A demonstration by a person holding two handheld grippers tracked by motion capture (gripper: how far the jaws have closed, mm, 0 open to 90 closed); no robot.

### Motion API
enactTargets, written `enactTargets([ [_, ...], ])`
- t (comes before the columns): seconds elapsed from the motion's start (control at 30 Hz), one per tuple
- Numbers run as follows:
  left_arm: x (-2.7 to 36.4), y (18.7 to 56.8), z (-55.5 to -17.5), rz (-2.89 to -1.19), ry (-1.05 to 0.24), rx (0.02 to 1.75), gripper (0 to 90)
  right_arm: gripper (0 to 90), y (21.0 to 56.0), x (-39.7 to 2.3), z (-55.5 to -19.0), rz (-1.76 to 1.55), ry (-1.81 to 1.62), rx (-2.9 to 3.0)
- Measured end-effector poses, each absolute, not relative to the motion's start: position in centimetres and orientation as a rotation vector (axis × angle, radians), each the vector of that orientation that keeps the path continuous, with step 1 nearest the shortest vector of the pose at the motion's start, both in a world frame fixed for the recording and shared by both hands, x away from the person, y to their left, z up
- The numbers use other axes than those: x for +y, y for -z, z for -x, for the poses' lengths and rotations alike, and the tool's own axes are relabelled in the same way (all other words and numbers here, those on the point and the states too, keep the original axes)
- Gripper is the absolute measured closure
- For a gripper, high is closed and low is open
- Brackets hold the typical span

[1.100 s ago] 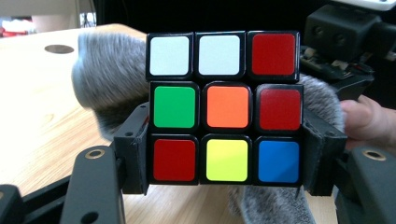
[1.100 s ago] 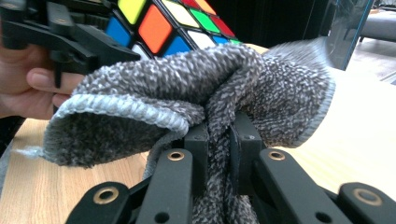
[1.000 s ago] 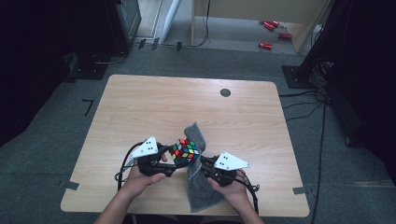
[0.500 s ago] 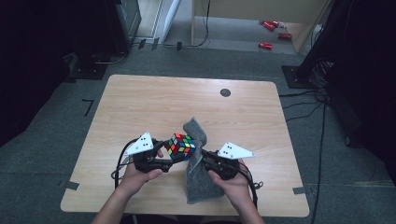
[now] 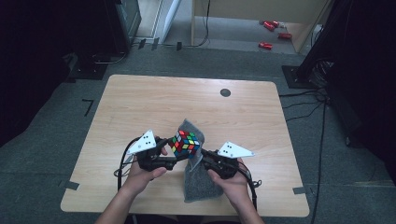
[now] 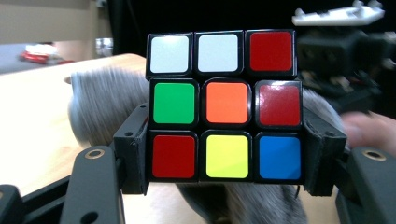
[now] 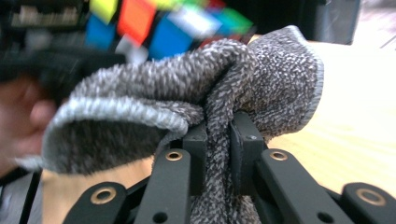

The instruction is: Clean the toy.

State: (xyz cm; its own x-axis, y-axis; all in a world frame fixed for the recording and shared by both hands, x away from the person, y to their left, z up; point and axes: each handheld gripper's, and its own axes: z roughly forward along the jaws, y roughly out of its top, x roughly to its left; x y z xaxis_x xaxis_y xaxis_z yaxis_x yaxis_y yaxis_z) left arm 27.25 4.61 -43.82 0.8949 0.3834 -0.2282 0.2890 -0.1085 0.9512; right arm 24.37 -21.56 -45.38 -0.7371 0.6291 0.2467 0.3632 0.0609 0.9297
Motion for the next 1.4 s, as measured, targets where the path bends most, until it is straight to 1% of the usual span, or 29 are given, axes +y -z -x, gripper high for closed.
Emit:
enactTargets([
  [0.13,4.3,44.2,-26.7,-1.729,-0.100,0.506,34.4,80.7,45.1,-22.4,-24.2,-1.056,-1.739,2.006],
  [0.23,4.6,44.4,-27.0,-1.711,-0.066,0.522,34.4,80.7,45.6,-21.8,-23.9,-1.018,-1.697,2.036],
  [0.4,5.3,44.7,-27.4,-1.703,-0.048,0.556,34.4,80.6,47.0,-20.3,-23.8,-0.967,-1.672,2.186],
  [0.53,5.3,44.7,-27.3,-1.704,-0.031,0.528,34.4,80.3,46.1,-21.1,-23.9,-0.965,-1.701,2.127],
  [0.63,5.1,44.7,-27.1,-1.726,-0.051,0.521,34.4,80.1,46.0,-21.8,-23.9,-0.985,-1.732,2.075],
  [0.87,5.8,44.9,-27.5,-1.691,-0.044,0.541,34.4,79.4,46.9,-20.2,-23.7,-0.900,-1.681,2.229],
  [0.97,5.7,45.0,-27.5,-1.711,-0.055,0.539,34.5,79.4,46.0,-21.3,-24.0,-0.921,-1.702,2.174],
  [1.07,5.1,45.2,-27.2,-1.730,-0.039,0.519,34.5,79.6,45.5,-22.6,-24.3,-0.975,-1.764,2.088],
  [1.3,5.2,45.3,-27.4,-1.725,-0.042,0.533,34.5,79.2,47.0,-21.7,-24.5,-1.007,-1.761,2.191],
  [1.4,5.5,45.5,-27.6,-1.716,-0.036,0.553,34.5,79.1,47.1,-21.3,-24.4,-0.979,-1.733,2.236],
])
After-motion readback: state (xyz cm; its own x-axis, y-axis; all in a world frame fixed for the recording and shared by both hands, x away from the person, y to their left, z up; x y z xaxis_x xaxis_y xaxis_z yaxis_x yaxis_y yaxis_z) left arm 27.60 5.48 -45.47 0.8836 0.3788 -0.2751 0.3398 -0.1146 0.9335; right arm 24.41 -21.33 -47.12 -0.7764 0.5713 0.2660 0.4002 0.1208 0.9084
